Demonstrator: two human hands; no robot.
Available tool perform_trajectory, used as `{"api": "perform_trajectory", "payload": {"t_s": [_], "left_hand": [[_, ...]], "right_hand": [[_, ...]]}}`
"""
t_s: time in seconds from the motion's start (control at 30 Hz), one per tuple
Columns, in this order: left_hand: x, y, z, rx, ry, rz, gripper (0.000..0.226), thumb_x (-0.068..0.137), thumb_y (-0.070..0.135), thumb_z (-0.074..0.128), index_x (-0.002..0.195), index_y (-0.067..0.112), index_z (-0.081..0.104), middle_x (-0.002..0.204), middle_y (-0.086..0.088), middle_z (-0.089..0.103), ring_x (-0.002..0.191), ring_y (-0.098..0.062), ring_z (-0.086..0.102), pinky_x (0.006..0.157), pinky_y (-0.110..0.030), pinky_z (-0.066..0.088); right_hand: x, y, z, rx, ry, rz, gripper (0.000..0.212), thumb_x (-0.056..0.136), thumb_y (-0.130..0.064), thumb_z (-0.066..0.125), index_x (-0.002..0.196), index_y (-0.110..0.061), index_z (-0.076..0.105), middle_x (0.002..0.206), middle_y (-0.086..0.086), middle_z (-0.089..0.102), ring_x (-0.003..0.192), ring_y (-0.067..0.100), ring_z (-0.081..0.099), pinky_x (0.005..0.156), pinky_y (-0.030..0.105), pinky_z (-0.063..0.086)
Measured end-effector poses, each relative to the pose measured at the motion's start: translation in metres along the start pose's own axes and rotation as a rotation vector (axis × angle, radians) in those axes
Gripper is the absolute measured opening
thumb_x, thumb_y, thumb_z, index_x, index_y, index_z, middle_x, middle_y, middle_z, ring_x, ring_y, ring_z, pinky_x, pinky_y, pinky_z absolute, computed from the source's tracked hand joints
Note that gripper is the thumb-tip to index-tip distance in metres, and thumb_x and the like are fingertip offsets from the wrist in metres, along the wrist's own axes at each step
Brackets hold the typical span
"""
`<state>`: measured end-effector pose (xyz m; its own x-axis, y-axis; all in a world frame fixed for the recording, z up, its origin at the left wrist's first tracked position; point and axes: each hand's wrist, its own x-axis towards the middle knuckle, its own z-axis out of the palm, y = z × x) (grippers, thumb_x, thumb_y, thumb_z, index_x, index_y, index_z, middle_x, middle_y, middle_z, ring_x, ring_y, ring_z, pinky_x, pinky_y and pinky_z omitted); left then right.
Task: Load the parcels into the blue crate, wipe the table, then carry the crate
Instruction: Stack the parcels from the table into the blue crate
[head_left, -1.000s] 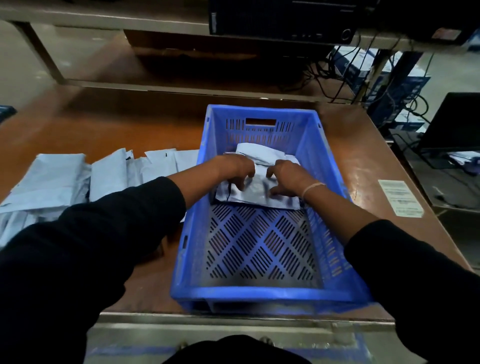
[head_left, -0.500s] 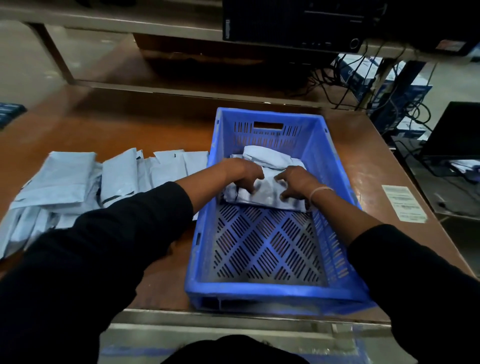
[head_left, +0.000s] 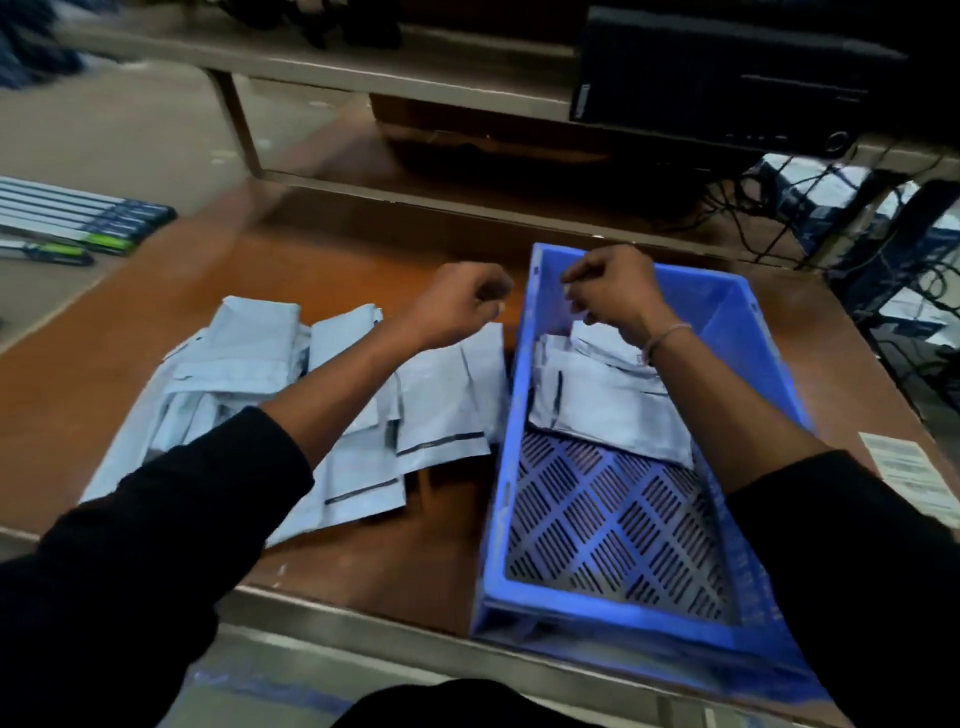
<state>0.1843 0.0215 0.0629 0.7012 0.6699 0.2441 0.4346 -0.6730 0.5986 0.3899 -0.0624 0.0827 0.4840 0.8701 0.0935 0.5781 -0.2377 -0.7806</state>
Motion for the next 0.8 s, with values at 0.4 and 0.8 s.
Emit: {"api": "perform_trajectory", "payload": {"t_s": [0.4,0.8], "left_hand": [[-0.066,-0.107,-0.036,-0.344,0.101,-0.428,0.011,0.088,0.008,0.07,0.095,0.014,0.076,0.099,-0.01,0.074,0.098,-0.032,0.073,0.094,-0.049,0.059],[-0.072,-0.122,-0.037,-0.632,0.151,-0.515,0.013,0.083,0.021,0.076,0.093,0.019,0.067,0.1,-0.015,0.073,0.1,-0.034,0.072,0.097,-0.053,0.057]], "right_hand": [[-0.015,-0.071,0.132,-0.423,-0.554,0.125,0.019,0.083,-0.02,0.075,0.079,-0.009,0.06,0.088,0.011,0.064,0.059,0.021,0.055,0.047,0.026,0.05],[0.021,-0.067,0.142,-0.13,-0.184,0.186,0.028,0.062,-0.004,0.068,0.089,-0.01,0.064,0.093,0.012,0.068,0.085,0.029,0.069,0.061,0.031,0.059]]}}
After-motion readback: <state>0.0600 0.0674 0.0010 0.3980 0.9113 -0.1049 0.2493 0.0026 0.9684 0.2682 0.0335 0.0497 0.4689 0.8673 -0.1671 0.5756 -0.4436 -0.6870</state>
